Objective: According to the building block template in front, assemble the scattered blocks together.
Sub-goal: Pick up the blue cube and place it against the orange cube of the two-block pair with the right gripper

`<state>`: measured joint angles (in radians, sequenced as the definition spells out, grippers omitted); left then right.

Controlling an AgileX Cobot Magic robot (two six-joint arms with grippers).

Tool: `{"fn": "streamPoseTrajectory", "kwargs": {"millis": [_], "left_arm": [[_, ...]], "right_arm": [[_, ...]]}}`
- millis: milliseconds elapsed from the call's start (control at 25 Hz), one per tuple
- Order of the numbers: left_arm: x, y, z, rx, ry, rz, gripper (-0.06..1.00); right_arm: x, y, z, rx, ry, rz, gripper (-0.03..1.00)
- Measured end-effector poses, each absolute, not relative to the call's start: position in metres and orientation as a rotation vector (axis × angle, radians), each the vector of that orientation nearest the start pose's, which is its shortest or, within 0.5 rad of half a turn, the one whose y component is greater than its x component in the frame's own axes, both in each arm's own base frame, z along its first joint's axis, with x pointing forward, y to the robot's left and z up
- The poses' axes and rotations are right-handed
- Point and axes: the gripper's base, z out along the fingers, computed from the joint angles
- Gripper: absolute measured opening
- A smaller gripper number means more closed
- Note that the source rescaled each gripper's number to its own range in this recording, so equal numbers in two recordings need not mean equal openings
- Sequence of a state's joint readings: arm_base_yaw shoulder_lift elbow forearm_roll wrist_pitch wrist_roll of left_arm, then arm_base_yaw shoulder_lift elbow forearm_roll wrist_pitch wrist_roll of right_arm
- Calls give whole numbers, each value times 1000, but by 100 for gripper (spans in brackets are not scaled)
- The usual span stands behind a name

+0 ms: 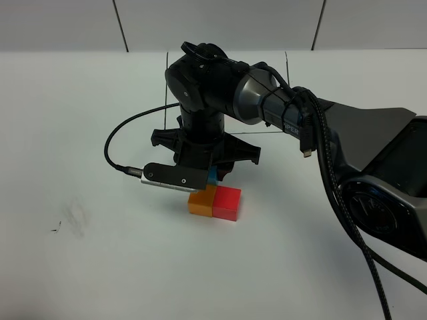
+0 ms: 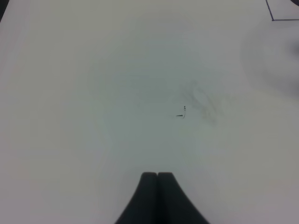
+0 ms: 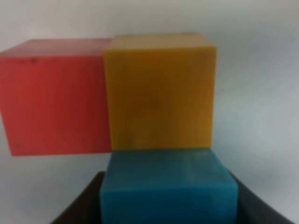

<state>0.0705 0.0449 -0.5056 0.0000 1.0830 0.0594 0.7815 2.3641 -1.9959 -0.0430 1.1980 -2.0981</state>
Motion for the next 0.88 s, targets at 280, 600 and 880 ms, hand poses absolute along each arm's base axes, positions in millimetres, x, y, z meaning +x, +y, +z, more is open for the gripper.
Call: {"fn": "streamPoseTrajectory", "kwargs": {"millis": [280,600,880], "left_arm": [[0,0,277,-12,2107,78,0],[0,0,277,-12,2107,78,0],[0,0,277,-12,2107,78,0]], "right_arm": [[345,338,155,-3070,386,-125,44],[344,339,154,-3063,393,-103,44],[344,339,154,-3063,394,-99,44]]}}
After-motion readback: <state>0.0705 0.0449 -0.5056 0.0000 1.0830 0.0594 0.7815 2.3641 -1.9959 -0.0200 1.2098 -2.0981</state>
